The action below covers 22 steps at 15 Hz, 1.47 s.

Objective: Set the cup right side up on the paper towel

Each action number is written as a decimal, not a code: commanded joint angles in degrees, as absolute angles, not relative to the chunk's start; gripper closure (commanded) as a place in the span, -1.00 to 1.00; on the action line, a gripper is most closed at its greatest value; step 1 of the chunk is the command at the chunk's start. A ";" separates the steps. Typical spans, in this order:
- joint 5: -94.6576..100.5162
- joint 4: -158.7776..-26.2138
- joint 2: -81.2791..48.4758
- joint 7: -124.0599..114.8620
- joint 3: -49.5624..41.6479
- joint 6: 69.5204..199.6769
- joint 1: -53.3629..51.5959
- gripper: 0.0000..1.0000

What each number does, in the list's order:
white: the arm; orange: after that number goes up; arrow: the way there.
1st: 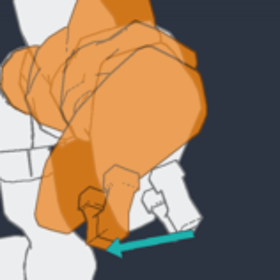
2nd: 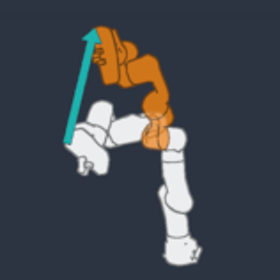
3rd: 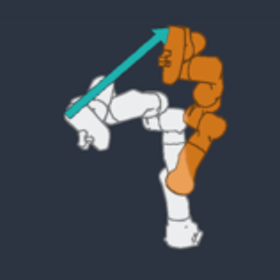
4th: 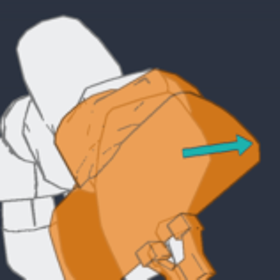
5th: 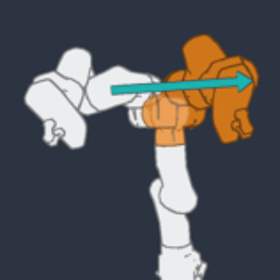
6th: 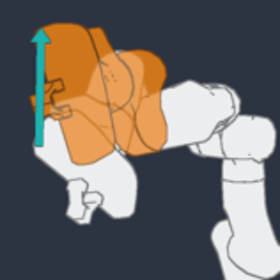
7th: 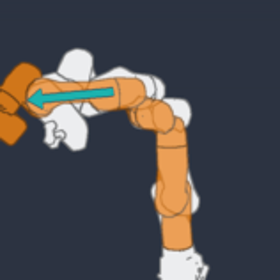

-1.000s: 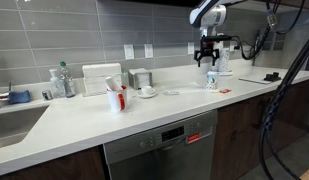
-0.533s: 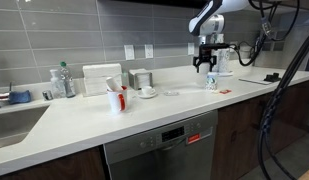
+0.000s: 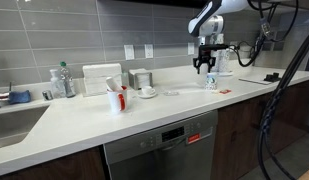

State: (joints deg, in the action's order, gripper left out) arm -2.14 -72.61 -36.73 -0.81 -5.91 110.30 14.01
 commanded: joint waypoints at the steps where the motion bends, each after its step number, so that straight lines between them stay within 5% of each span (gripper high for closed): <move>1: -2.04 -72.61 -36.69 0.15 -6.34 110.46 13.91 0.09; 7: -0.98 -72.77 -36.38 0.24 -6.71 110.30 13.60 0.99; 22: 22.04 -71.87 -32.54 -13.66 -11.46 109.20 0.41 0.99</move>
State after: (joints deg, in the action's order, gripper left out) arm 14.57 -72.28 -31.63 -6.42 -8.98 109.96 5.93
